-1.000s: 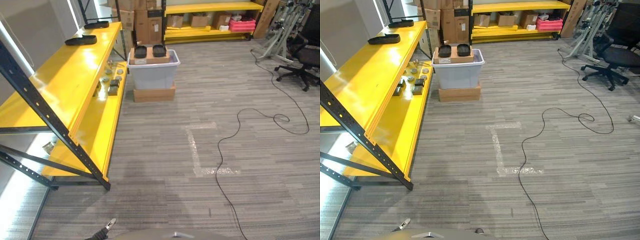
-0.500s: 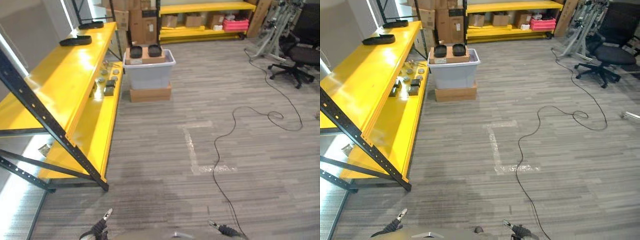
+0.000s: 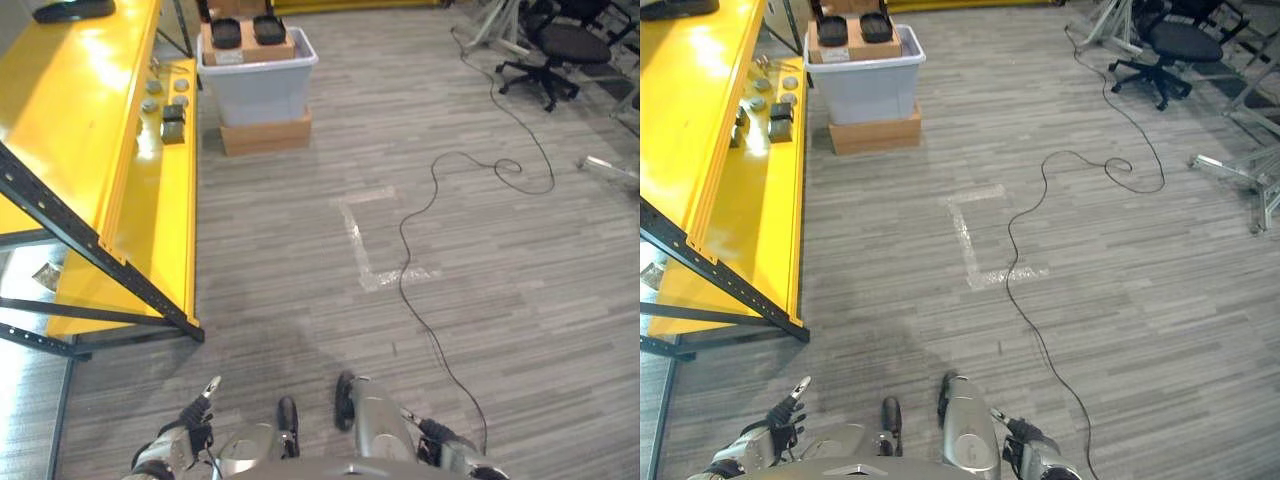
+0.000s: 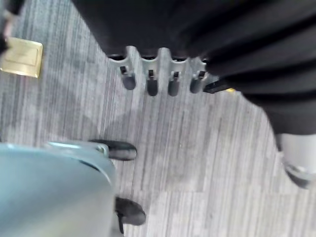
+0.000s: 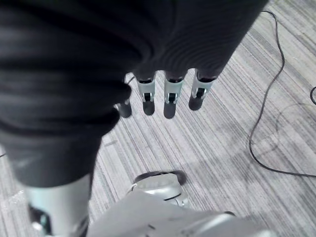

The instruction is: Move parts from the plastic box to the shelf.

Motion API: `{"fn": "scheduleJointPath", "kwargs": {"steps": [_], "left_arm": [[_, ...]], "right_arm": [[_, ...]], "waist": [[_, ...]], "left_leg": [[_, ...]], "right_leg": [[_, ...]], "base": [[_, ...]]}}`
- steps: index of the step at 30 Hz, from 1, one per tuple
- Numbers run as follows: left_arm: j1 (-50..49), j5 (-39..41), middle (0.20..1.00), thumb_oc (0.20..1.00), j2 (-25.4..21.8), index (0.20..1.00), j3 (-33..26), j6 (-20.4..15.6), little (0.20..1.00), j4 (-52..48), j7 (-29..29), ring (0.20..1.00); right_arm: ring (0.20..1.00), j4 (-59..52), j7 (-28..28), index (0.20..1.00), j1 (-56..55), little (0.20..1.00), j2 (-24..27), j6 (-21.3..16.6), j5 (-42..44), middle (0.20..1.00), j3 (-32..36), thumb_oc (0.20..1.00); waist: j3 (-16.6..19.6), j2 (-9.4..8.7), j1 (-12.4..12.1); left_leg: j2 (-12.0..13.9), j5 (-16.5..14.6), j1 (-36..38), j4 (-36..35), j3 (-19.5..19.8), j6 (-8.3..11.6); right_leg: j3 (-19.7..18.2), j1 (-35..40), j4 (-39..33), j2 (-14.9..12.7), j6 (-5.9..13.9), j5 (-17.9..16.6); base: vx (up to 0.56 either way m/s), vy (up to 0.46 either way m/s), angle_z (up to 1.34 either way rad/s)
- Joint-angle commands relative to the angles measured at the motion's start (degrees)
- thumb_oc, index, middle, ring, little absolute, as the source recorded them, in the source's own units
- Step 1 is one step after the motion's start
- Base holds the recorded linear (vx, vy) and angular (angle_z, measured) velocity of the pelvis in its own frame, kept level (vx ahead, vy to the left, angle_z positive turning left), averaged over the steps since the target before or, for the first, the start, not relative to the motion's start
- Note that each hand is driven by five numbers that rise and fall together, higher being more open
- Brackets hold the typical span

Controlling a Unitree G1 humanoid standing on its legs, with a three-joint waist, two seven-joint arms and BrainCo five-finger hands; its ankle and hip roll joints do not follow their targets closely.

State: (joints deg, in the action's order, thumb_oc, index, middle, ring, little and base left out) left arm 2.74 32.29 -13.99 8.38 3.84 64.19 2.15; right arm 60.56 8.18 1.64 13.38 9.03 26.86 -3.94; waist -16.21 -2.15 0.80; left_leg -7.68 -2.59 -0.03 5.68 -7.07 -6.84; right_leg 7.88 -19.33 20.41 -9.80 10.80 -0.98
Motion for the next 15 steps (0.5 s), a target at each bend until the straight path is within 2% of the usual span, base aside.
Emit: {"fn": "scheduleJointPath", "kwargs": {"steps": [1,2,5,6,7,8,11,12,13,14,15], "left_arm": [[-2.5,-2.5,1.000,1.000,-0.5,1.000,-1.9,-1.0,1.000,0.2,1.7,1.000],[-2.7,-3.0,1.000,1.000,-0.7,1.000,-1.9,-1.5,1.000,0.9,2.2,1.000],[-3.2,-4.2,1.000,1.000,-0.7,1.000,-2.1,-2.1,1.000,0.9,2.6,1.000],[-3.3,-4.2,1.000,1.000,-0.8,1.000,-2.2,-2.2,1.000,0.9,2.6,1.000],[-3.4,-3.4,1.000,1.000,-0.7,1.000,-2.4,-2.0,1.000,0.7,1.9,1.000],[-3.4,-3.2,1.000,1.000,-0.7,1.000,-2.4,-2.0,1.000,0.7,1.8,1.000],[-3.7,-2.1,1.000,1.000,-0.7,1.000,-2.8,-1.8,1.000,0.8,0.5,1.000],[-3.7,-1.6,1.000,1.000,-0.9,1.000,-3.4,-1.9,1.000,1.3,0.7,1.000],[-3.7,-1.6,1.000,1.000,-0.9,1.000,-3.6,-2.0,1.000,1.4,0.8,1.000],[-3.6,-0.3,1.000,1.000,-0.8,1.000,-4.4,-2.8,1.000,1.6,1.0,1.000],[-3.4,0.6,1.000,1.000,-0.8,1.000,-4.8,-2.9,1.000,1.4,0.7,1.000]], "right_arm": [[1.000,0.1,-0.7,1.000,-1.6,1.000,1.9,0.3,1.5,1.000,-1.0,1.000],[1.000,0.5,-1.5,1.000,-2.1,1.000,1.7,0.2,1.4,1.000,-0.4,1.000],[1.000,0.1,-2.3,1.000,-3.4,1.000,1.4,0.4,0.9,1.000,0.6,1.000],[1.000,0.1,-2.6,1.000,-3.6,1.000,1.2,0.3,0.7,1.000,0.7,1.000],[1.000,0.3,-2.6,1.000,-3.9,1.000,1.6,0.5,0.0,1.000,0.5,1.000],[1.000,0.3,-2.6,1.000,-3.9,1.000,1.7,0.5,0.0,1.000,0.5,1.000],[1.000,1.9,-2.2,1.000,-3.6,1.000,2.2,0.1,-0.6,1.000,0.1,1.000],[1.000,2.7,-2.0,1.000,-3.2,1.000,2.5,0.5,-1.2,1.000,-0.5,1.000],[1.000,2.7,-2.0,1.000,-3.2,1.000,2.6,0.5,-1.5,1.000,-0.6,1.000],[1.000,3.8,-2.2,1.000,-2.9,1.000,3.4,0.4,-2.9,1.000,-1.3,1.000],[1.000,4.3,-2.4,1.000,-2.7,1.000,3.8,0.4,-3.8,1.000,-1.6,1.000]], "waist": [[3.2,-0.56,0.5],[3.5,-1.09,0.8],[3.8,-1.60,0.9],[3.9,-1.85,0.8],[4.7,-2.05,1.2],[4.7,-1.99,1.3],[5.8,-1.78,2.2],[6.7,-1.70,2.5],[6.8,-1.65,2.5],[7.6,-1.56,2.6],[7.9,-1.64,2.6]], "left_leg": [[-0.9,-6.3,4.7,2.1,4.8,0.54],[-0.6,-7.1,5.6,2.4,5.5,0.71],[0.5,-8.8,6.9,3.7,5.6,1.22],[0.9,-9.2,7.1,4.1,5.3,1.37],[2.3,-9.9,8.0,4.5,5.0,1.82],[2.4,-9.9,8.1,4.4,5.0,1.85],[5.5,-10.8,10.9,4.2,4.9,3.40],[7.7,-9.0,12.3,4.0,4.7,4.80],[8.3,-8.5,12.4,4.1,4.5,5.11],[11.3,-3.8,11.8,7.5,3.7,6.85],[12.8,-1.1,10.7,11.1,3.2,7.49]], "right_leg": [[-0.8,5.9,-17.7,0.4,0.67,-15.6],[-1.3,5.8,-21.4,-0.1,1.11,-16.1],[-0.1,6.4,-25.0,-0.7,1.47,-16.1],[0.3,6.5,-25.3,-1.0,1.48,-16.0],[0.1,7.8,-25.3,-0.5,1.26,-14.5],[0.1,7.9,-25.2,-0.4,1.24,-14.4],[-2.3,9.2,-22.3,1.3,-0.56,-12.5],[-2.7,10.0,-20.7,2.5,-1.88,-11.9],[-2.8,10.2,-20.6,2.8,-2.19,-11.7],[-3.1,11.7,-20.0,4.9,-4.18,-10.2],[-3.0,12.6,-20.1,5.8,-5.19,-9.2]], "base": [[0.55,-0.292,0.01],[0.51,-0.268,0.02],[0.43,-0.239,0.27],[0.70,-0.419,0.18],[0.50,-0.306,0.13],[0.56,-0.322,0.14],[0.45,-0.266,0.15],[0.33,-0.206,0.39],[0.50,-0.350,0.31],[0.42,-0.331,0.22],[0.48,-0.403,-0.02]]}}
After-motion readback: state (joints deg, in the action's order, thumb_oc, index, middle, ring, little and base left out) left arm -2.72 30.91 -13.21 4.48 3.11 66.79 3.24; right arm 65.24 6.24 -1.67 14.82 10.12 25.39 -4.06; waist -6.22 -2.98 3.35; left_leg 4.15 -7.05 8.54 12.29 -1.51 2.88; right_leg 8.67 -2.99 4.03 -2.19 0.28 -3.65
